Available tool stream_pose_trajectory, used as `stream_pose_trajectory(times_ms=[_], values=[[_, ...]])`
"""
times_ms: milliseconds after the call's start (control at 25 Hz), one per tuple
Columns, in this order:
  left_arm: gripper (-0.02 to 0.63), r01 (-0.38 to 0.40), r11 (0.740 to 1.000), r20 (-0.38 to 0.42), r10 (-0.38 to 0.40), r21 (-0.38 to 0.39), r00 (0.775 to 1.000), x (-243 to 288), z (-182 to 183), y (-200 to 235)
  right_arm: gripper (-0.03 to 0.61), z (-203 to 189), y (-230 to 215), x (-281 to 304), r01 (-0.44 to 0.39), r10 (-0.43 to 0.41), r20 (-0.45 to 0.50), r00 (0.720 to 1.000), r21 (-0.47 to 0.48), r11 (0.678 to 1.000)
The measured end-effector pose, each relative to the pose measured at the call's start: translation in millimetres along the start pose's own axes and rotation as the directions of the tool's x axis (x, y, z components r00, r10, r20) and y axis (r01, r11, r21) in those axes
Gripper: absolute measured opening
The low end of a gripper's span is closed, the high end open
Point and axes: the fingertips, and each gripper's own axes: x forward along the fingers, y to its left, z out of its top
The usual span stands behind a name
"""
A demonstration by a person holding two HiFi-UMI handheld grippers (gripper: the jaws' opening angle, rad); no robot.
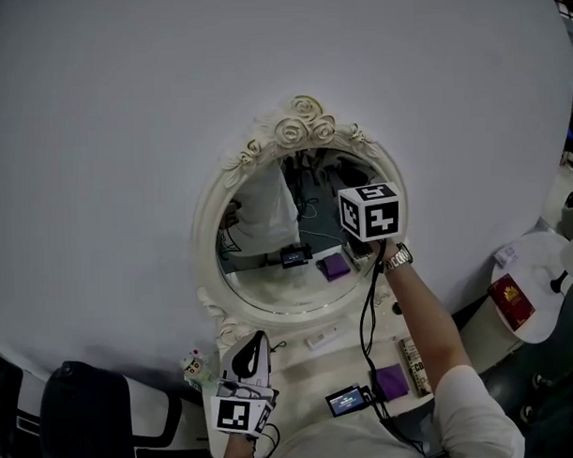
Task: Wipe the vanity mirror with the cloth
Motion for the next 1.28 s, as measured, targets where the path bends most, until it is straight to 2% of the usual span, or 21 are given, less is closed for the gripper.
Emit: stream_pose_trajectory(times_ms=[240, 400, 480, 640, 920, 1080, 1280], values=[[0.006, 0.0, 1.0, -0.011, 0.0, -0.009, 1.0, -4, -3, 2, 0.034, -11, -35, -10, 0.106, -0.106, -0.016, 0.994, -0.008, 0.994], [0.006, -0.012, 1.0, -0.019, 0.012, -0.015, 1.0, -13, -4, 10, 0.034, -17, -43, -17, 0.136, -0.135, -0.018, 0.991, 0.056, 0.989], [0.006, -0.023, 0.999, -0.018, 0.023, -0.026, 1.0, -17, -5, 16, 0.034, -17, -22, -17, 0.097, -0.097, -0.004, 0.995, 0.068, 0.993], [0.006, -0.033, 0.999, -0.019, 0.032, -0.03, 0.999, -20, -7, 28, 0.034, -22, 53, -7, -0.036, 0.035, 0.008, 0.999, 0.039, 0.999], [0.006, -0.041, 0.999, -0.042, 0.04, -0.025, 0.998, -38, -12, 49, 0.034, -34, 177, 29, -0.215, 0.215, -0.003, 0.977, 0.033, 0.976], [0.006, -0.054, 0.997, -0.045, 0.052, -0.05, 0.998, -55, -17, 69, 0.034, -32, 216, 42, -0.226, 0.226, 0.021, 0.974, 0.016, 0.974], [0.006, -0.05, 0.994, -0.081, 0.042, -0.094, 0.996, -66, -39, 89, 0.034, -32, 219, 45, -0.19, 0.187, 0.06, 0.981, 0.04, 0.981]])
